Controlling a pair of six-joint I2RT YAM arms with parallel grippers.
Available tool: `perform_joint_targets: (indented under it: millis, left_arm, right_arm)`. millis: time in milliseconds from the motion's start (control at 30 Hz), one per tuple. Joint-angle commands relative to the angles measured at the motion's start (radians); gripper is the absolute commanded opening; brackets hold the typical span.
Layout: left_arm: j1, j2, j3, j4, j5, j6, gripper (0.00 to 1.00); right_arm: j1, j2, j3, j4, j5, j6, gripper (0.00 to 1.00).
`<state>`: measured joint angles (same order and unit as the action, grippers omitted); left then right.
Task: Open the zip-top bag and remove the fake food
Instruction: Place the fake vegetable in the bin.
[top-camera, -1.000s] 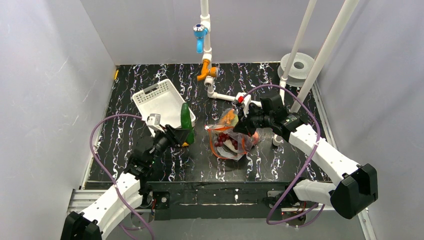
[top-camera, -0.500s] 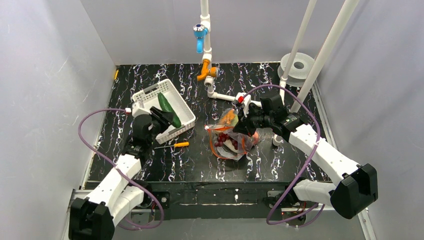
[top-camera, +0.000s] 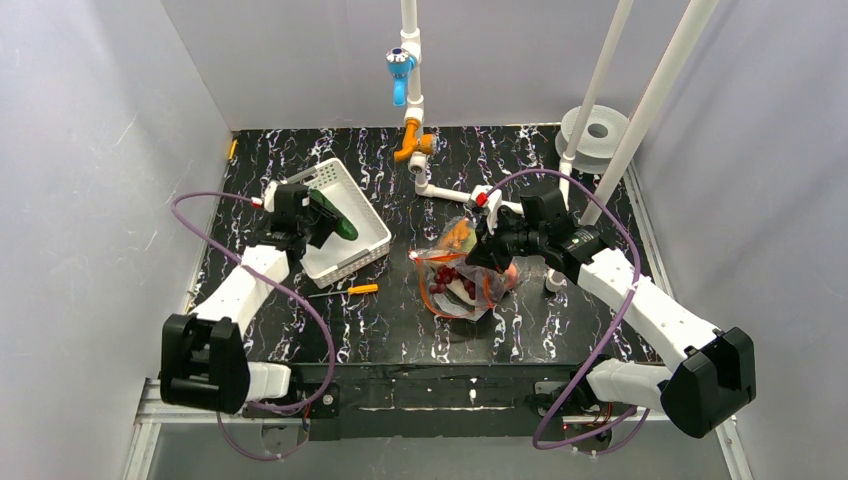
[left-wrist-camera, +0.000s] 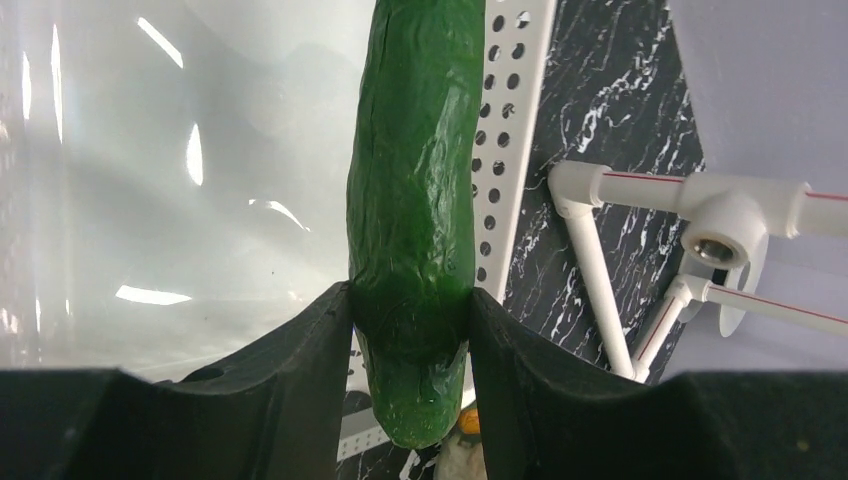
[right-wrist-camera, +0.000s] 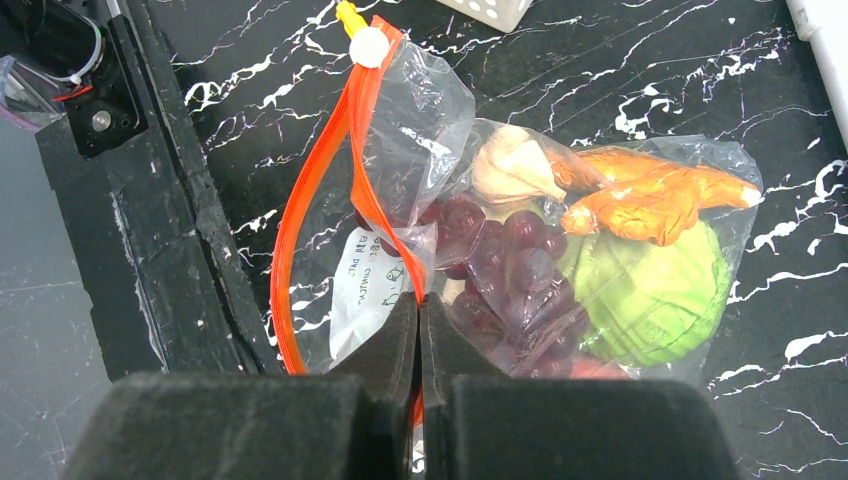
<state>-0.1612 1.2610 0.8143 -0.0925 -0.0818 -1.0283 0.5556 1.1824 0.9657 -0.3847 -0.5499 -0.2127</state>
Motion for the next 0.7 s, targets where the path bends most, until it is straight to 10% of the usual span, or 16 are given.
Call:
perform_joint_targets:
  millis: [0,233,667]
  left_arm:
    - [0.027,0.081,0.079,-0.052,0.050,-0.016,0.07]
    - [0.041,0.222,0.147,-0.055,0.129,-0.026,0.12]
    - [0.069,0.321,0.230,0.026,0.294,0.051,0.87]
  right_arm:
    - [-0.004,-0.004,-0.005,0.043,-0.012,-0.005,0.01]
    - [-0.004,-0.006,-0.007,0.043,-0.007,-0.008,0.01]
    - [-0.005,-0.010,-0.011,0.043,-0.005,-0.009,0.01]
